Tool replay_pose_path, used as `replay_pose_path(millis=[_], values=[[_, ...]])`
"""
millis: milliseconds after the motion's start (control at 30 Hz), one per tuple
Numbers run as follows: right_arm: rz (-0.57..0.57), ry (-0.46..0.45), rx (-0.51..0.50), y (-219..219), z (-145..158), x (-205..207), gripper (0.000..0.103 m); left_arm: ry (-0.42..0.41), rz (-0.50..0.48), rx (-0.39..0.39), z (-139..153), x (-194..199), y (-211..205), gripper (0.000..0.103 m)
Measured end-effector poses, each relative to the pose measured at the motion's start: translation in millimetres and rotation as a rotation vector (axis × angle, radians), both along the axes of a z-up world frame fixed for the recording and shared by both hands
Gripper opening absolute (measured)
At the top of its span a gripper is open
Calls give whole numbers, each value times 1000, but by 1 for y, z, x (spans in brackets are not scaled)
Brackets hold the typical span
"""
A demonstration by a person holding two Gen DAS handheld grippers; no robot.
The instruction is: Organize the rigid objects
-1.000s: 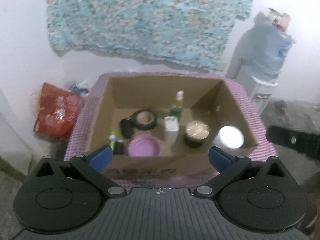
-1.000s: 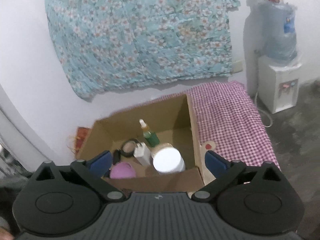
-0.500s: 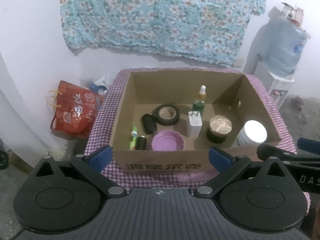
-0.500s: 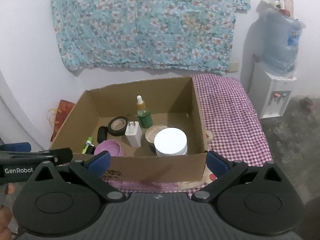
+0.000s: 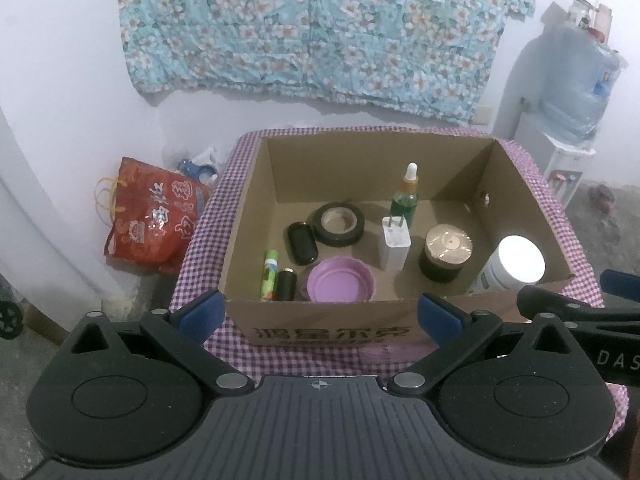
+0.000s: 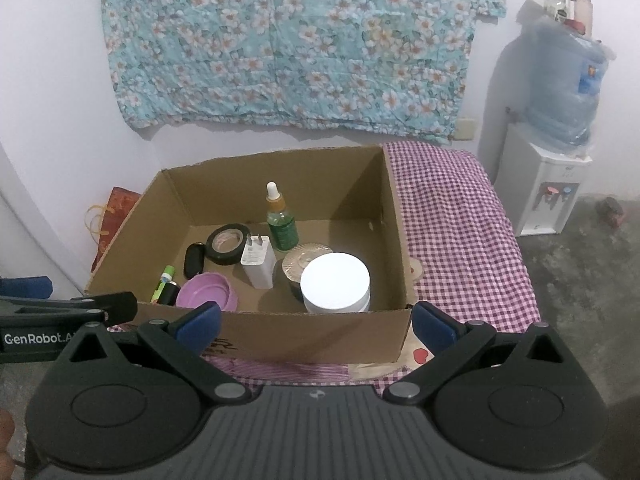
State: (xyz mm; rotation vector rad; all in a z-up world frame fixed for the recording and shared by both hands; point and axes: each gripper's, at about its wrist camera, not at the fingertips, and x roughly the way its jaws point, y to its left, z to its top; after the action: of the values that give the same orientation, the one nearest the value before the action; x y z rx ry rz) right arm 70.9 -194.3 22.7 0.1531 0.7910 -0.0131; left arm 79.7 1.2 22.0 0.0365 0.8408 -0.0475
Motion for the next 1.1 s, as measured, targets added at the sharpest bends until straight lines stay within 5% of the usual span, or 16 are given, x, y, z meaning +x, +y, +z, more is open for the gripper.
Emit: replay_pose_path(millis=[1100], values=[[1, 12, -16, -3, -1, 3, 103, 27, 6, -4, -3, 3, -4, 100]])
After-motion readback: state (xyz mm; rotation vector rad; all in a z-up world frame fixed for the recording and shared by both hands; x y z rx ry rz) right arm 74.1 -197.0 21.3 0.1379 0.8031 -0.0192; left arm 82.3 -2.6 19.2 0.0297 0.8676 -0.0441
